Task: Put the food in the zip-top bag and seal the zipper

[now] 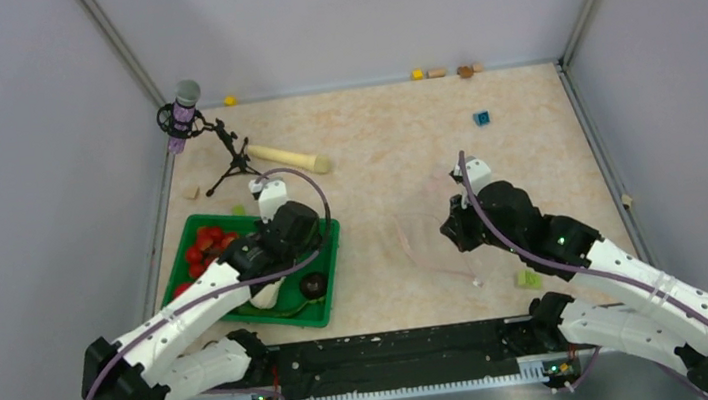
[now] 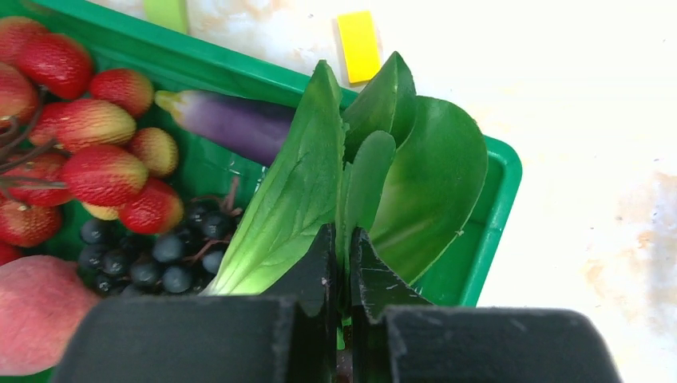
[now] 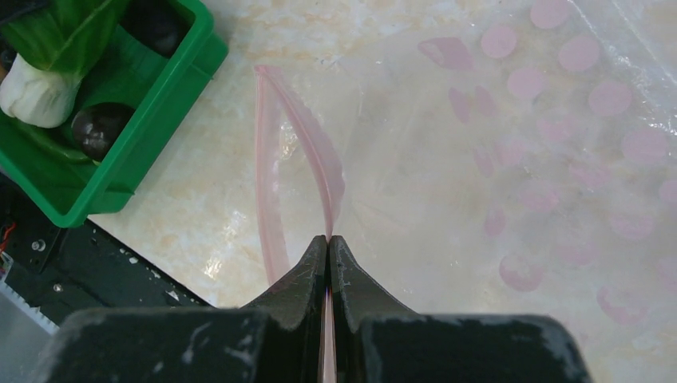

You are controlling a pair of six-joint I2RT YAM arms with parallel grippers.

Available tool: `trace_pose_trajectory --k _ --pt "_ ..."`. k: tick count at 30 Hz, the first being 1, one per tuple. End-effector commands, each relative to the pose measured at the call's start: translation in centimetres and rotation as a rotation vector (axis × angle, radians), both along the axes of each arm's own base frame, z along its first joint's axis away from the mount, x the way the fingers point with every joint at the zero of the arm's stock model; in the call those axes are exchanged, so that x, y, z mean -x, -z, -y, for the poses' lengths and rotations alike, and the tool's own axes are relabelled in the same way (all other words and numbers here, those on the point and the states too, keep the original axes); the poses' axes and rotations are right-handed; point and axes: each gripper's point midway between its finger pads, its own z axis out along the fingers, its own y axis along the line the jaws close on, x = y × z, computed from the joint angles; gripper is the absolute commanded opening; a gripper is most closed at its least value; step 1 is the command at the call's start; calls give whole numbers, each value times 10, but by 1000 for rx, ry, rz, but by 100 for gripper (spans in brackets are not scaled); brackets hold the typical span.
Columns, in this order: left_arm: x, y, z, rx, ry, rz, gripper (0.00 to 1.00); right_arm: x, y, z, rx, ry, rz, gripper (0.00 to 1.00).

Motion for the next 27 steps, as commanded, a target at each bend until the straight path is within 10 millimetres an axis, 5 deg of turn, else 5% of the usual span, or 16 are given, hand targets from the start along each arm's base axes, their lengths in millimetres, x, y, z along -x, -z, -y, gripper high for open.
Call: trace_pose_trajectory --k 1,19,27 --pt "1 -37 -17 44 -66 116 0 -7 -8 2 -18 28 40 0" --pt "26 -189 -23 445 79 603 0 -5 -13 -1 -55 14 54 0" --pt "34 -275 47 590 472 768 0 -10 -11 -1 -46 42 45 0"
